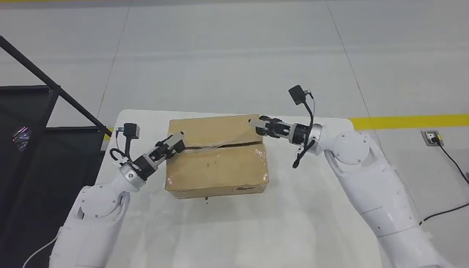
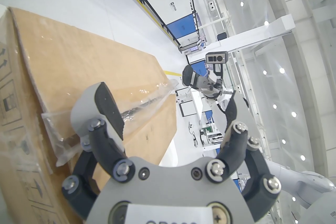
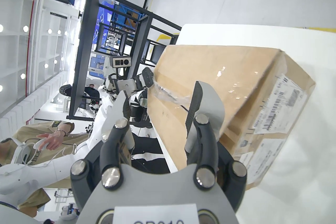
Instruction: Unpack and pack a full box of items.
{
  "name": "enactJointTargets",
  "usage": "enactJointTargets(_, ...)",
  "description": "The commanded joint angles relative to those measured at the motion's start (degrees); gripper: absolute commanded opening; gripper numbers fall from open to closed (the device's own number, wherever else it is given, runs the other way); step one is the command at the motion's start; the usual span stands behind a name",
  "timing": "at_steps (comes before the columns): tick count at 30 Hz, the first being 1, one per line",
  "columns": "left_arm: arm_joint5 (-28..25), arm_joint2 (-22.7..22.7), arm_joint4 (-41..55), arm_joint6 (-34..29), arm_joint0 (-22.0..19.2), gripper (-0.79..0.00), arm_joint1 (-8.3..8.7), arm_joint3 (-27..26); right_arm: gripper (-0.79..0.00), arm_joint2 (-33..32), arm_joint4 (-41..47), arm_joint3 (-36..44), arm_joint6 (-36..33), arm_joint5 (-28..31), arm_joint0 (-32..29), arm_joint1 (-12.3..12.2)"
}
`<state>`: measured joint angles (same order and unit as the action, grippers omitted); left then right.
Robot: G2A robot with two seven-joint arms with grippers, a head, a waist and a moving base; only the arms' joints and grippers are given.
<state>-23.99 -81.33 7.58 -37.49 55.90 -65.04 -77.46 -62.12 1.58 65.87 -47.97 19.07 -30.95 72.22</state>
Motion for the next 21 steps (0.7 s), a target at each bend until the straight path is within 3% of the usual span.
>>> enactJointTargets(1, 0.10, 0.44, -0.15, 0.25, -0.29, 0.000, -0.06, 0.09, -0.148, 0.74, -0.50, 1.67, 0.57, 1.32, -0.50, 0.13)
enactJointTargets(3, 0.34, 0.97, -0.14, 0.55, -0.61, 0.000, -0.14, 0.16, -0.326, 2.25, -1.43, 2.46, 0.88, 1.50, 0.12, 0.51)
enactJointTargets(14, 0.76, 3.58, -0.59, 1.64, -0.98, 0.000, -0.54, -0.94, -0.440, 10.67, 0.55, -5.14, 1.46, 0.56, 9.37, 4.25)
enactJointTargets(16, 0.81, 3.92, -0.61, 1.70, -1.02, 0.000, -0.58, -1.10, -0.477, 12.13, -0.08, -7.14, 2.08, -0.67, 11.12, 5.00)
enactJointTargets(17, 0.85, 4.07, -0.57, 1.77, -1.04, 0.000, -0.61, -1.15, -0.539, 13.06, 0.23, -7.90, 1.71, -1.14, 11.81, 5.45)
enactJointTargets(21, 0.99, 4.72, -0.50, 1.97, -1.25, 0.000, -0.72, -1.28, -0.582, 16.58, -0.14, -12.10, -0.17, -3.38, 14.70, 7.16)
